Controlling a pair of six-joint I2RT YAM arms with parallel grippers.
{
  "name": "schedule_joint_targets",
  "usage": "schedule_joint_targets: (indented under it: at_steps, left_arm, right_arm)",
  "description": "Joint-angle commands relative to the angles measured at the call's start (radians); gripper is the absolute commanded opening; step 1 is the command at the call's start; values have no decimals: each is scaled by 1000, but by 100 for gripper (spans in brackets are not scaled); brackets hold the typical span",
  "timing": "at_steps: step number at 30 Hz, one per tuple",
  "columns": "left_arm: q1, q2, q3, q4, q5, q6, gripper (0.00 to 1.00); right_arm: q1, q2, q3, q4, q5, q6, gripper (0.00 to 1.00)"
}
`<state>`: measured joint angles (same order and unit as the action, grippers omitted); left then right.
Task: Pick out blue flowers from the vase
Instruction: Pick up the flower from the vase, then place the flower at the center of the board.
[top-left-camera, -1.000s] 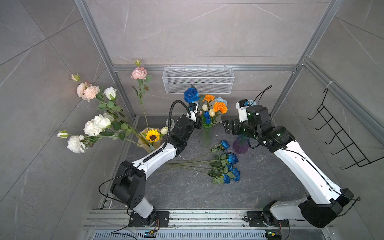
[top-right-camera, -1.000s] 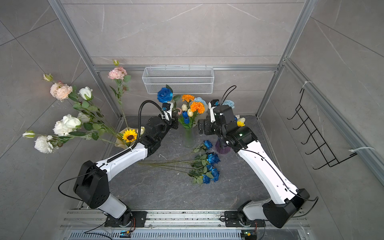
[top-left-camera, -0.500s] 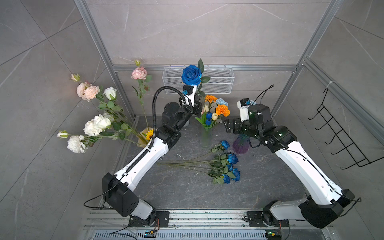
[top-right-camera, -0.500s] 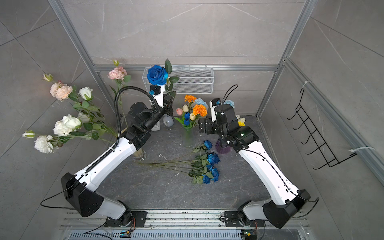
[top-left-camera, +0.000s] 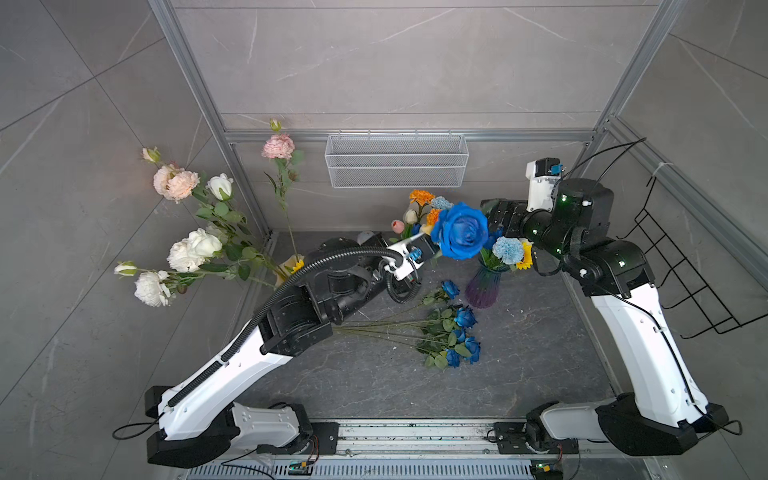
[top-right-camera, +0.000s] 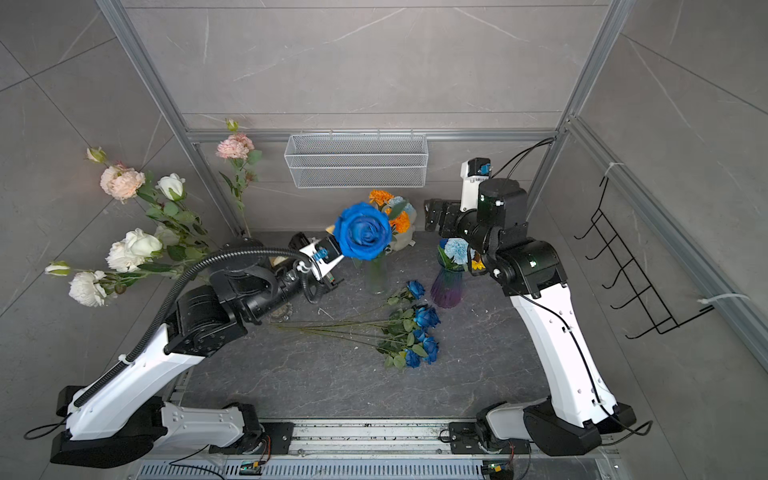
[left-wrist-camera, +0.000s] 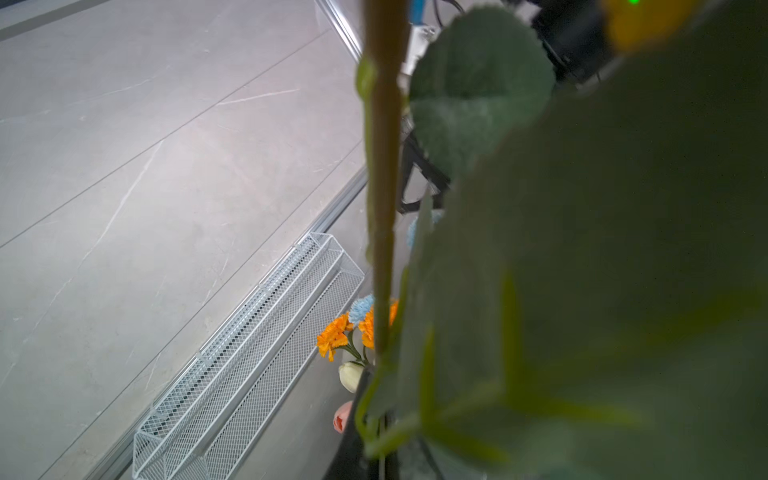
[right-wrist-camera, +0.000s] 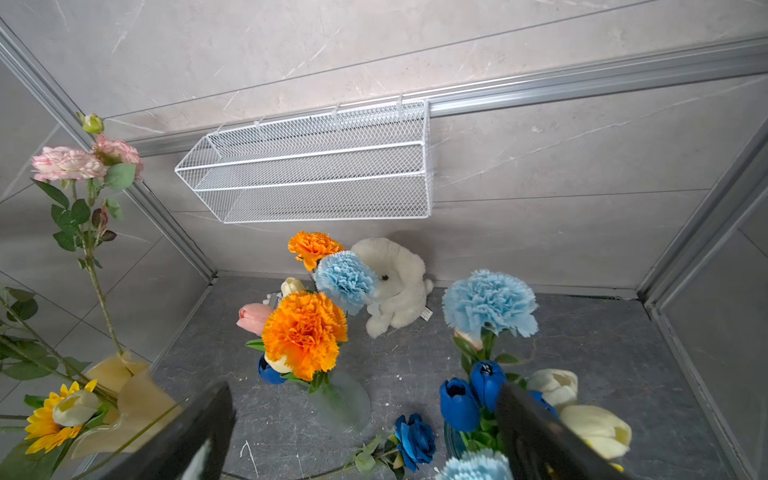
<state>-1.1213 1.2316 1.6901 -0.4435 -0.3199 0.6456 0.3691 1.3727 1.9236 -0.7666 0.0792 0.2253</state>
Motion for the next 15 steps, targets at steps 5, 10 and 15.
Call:
schedule_joint_targets:
  at_steps: [5, 10, 15]
  left_arm:
    - [-81, 63, 15, -282, -93, -24, 0]
    - [-143, 192, -7, -513, -60, -198, 0]
    - [-125, 186, -305, -376, -35, -215, 0]
  right_arm:
    - [-10, 4, 15, -71, -27, 5, 100]
    - [-37, 28, 32, -111, -46, -8, 100]
    - [-39, 67, 42, -99, -122, -11, 100]
